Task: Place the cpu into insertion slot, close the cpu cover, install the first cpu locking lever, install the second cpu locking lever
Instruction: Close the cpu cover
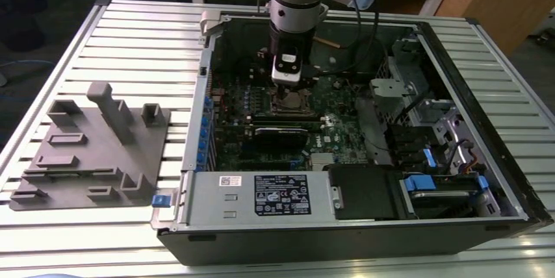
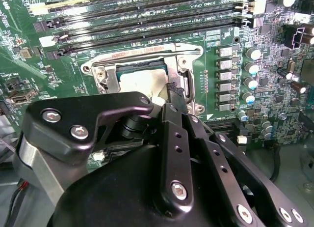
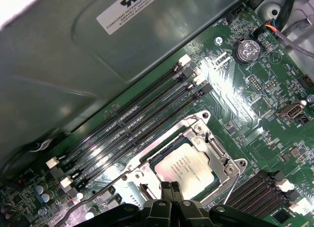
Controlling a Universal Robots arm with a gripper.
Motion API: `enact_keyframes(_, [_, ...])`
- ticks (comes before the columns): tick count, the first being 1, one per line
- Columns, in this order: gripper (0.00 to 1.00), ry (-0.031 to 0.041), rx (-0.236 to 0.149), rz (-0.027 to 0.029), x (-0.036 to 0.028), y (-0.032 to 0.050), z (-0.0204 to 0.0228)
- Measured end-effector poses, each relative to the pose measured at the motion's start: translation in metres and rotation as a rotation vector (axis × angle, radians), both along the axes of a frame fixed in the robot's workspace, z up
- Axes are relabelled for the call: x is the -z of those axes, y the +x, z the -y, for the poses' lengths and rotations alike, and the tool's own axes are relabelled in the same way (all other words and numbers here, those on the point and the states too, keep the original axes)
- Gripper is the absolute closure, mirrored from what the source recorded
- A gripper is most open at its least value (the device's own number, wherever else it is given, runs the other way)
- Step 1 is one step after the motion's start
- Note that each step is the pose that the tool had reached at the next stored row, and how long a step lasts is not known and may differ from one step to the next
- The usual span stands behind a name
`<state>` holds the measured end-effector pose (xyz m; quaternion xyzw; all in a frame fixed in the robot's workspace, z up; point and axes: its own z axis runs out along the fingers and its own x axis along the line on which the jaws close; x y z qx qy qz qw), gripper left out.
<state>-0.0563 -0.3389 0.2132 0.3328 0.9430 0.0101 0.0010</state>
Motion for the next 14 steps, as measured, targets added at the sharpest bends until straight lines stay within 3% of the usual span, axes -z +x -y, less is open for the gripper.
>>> enact_keyframes(14, [0.89,-0.0001,-0.013,-0.0001,0.0000,0.0000,0.0000])
